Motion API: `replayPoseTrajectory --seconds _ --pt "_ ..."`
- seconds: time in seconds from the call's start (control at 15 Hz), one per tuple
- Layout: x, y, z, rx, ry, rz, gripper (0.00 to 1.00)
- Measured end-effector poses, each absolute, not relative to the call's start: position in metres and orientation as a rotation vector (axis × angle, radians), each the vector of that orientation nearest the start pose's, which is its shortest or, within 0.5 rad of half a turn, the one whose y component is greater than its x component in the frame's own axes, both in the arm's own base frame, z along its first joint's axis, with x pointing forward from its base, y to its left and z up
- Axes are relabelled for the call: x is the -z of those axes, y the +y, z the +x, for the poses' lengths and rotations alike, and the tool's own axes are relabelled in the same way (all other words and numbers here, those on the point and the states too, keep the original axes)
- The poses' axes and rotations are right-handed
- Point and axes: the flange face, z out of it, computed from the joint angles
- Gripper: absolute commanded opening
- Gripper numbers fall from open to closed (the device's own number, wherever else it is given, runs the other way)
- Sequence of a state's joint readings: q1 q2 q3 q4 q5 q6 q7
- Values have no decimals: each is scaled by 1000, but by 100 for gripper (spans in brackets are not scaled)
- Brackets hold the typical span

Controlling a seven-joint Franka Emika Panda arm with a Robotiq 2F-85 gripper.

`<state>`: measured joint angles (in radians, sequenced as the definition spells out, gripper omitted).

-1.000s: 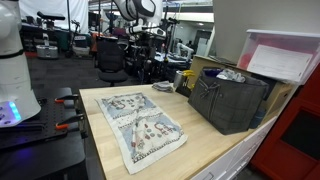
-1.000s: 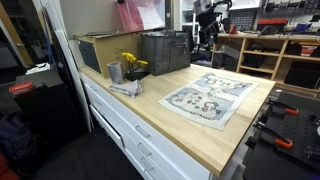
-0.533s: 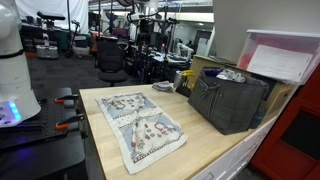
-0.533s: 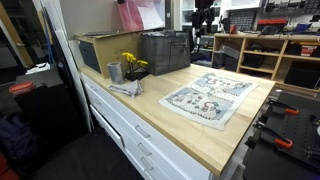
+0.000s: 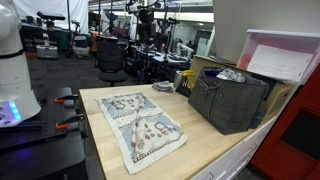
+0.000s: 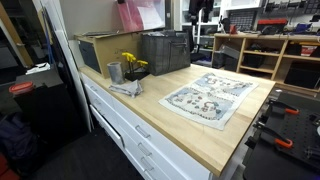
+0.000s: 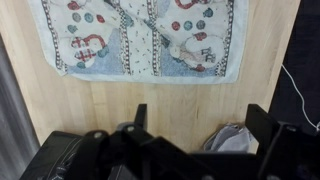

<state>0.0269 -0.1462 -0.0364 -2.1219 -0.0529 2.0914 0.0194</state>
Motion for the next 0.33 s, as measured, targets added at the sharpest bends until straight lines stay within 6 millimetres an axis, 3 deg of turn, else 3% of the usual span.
replayPoseTrajectory --seconds 0.33 --pt "-483 -8 520 174 8 -3178 100"
